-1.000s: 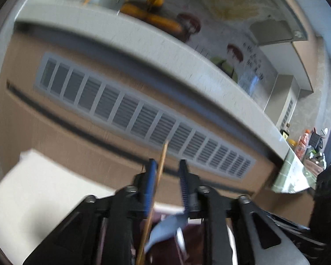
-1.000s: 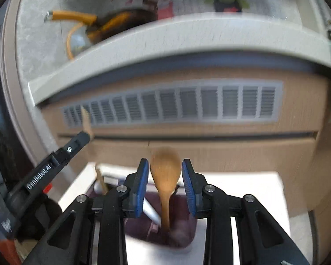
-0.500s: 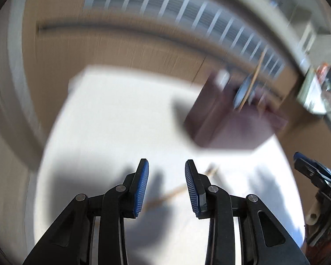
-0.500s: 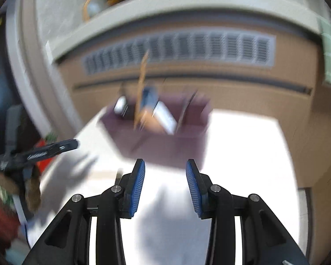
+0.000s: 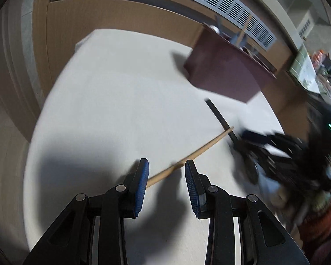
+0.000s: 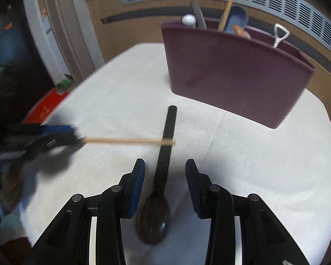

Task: Organize utensils
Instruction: 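Grasp the dark black-handled spoon with the right tool while the left grasps the other chopstick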

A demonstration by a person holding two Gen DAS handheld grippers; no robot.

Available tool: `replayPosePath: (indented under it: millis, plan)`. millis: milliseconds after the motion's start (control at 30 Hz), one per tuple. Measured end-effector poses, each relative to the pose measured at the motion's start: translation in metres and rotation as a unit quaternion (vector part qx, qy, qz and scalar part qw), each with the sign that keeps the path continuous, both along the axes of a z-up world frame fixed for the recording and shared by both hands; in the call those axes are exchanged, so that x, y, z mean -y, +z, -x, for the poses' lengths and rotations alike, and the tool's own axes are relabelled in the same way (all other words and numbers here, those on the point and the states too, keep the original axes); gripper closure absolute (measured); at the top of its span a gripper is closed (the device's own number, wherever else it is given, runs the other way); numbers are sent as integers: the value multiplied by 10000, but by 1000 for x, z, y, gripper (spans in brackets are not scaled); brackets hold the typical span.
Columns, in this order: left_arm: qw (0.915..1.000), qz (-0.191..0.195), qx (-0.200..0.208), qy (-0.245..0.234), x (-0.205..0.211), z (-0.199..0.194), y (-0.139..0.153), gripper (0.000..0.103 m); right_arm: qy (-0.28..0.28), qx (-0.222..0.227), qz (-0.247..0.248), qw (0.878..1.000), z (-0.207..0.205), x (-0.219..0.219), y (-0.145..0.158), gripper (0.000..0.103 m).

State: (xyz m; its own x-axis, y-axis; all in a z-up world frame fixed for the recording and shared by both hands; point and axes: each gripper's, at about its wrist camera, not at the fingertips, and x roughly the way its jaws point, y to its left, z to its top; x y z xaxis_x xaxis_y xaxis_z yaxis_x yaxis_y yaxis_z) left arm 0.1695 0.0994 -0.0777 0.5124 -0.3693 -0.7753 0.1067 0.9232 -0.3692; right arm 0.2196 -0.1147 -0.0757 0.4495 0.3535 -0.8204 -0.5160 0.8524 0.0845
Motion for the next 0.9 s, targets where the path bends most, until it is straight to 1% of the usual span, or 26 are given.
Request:
replayPosePath:
  millis: [33, 67, 100, 133, 167, 233, 333, 367, 467, 567, 633, 733, 900]
  plan:
    - [10000, -14, -15, -42, 2, 1, 1, 68, -25, 11, 73, 10000, -3, -3, -3, 71]
    - [9999, -61, -12, -111, 6, 5, 1, 68, -21, 131, 122, 9998, -5, -6, -3, 75]
    - [9998, -120, 2, -176, 9, 7, 1, 68, 25, 203, 207, 9996, -5, -10, -3, 84]
    - [9994, -203, 22, -269, 14, 9, 2, 68, 72, 236, 265, 9993, -6, -13, -3, 91]
    - [9991, -270, 36, -333, 19, 8, 3, 68, 101, 270, 295, 9991, -5, -14, -2, 92]
    - [9978, -469, 84, -470, 29, 8, 3, 68, 58, 238, 237, 9994, -2, -8, 1, 92]
    - [9960, -592, 85, -670, 41, 5, 4, 68, -175, 214, 187, 9994, 0, 8, 1, 92]
    - [9953, -633, 92, -731, 46, 5, 4, 68, -341, 177, 123, 9992, 2, 22, 2, 92]
    - [9914, -942, 185, -890, 62, 3, 4, 68, -761, 90, 19, 9971, 8, 57, 2, 92]
    - [9879, -1200, 259, -948, 73, 0, 4, 68, -1206, -18, -46, 9927, 14, 93, 0, 92]
    - [9862, -1321, 286, -955, 77, -5, 3, 68, -1373, -81, -109, 9904, 20, 110, -1, 92]
    - [9844, -1474, 309, -914, 81, -13, 3, 68, -1453, -101, -198, 9891, 31, 126, -3, 92]
    - [9838, -1613, 307, -725, 77, -32, 2, 68, -1387, 10, -124, 9903, 39, 120, -2, 90]
